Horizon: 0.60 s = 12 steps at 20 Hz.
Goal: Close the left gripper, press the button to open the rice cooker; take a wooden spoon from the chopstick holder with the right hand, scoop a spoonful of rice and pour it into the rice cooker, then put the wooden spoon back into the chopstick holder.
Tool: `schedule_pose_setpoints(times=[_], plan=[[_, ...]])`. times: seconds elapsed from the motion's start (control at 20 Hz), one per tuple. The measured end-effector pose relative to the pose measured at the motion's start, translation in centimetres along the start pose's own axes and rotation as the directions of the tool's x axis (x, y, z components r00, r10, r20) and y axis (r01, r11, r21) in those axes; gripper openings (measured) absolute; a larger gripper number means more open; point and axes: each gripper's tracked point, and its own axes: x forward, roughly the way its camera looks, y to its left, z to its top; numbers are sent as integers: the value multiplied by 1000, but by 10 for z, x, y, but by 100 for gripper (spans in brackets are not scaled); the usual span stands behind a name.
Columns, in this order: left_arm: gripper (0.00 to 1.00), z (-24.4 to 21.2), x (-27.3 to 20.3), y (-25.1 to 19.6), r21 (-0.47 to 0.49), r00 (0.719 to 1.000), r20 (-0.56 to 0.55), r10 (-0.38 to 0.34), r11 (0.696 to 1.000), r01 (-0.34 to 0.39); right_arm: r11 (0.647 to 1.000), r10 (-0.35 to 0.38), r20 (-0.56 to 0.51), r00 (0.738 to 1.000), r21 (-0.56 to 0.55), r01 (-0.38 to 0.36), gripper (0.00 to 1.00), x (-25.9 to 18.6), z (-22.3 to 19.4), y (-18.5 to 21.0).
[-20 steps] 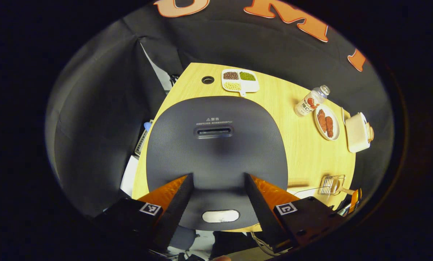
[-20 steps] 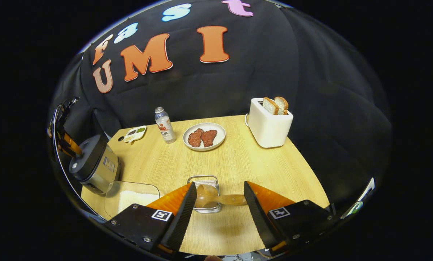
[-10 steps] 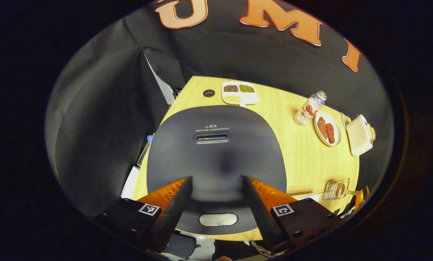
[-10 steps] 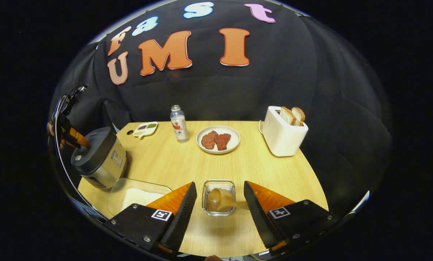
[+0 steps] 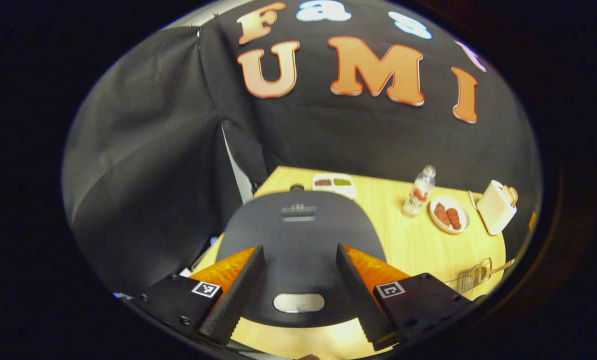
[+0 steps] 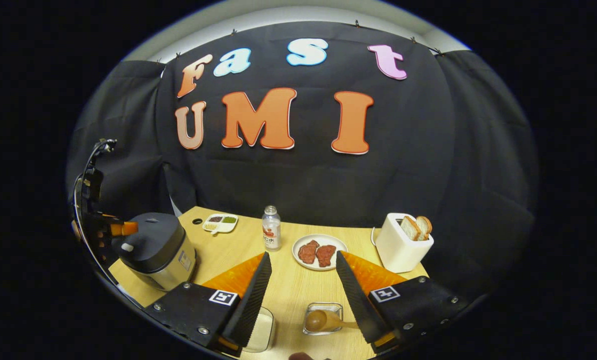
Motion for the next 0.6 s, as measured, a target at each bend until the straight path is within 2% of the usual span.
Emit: schedule_pose_setpoints(times=[0.15,0.3,0.4,0.6], plan=[[96,58,-41,-11,23,978,206,-39,999,34,1000,19,78,997,-15,-18,83,-3,30,16],[96,95,-78,-21,92,933,351,-78,995,49,999,22,155,988,-40,-16,85,-10,58,25],[95,119,-106,-32,106,906,409,-110,992,72,999,22,204,979,-45,-13,85,-16,75,29],[97,133,-131,-41,98,868,476,-139,990,105,998,34,295,955,-54,-18,87,-28,102,34]])
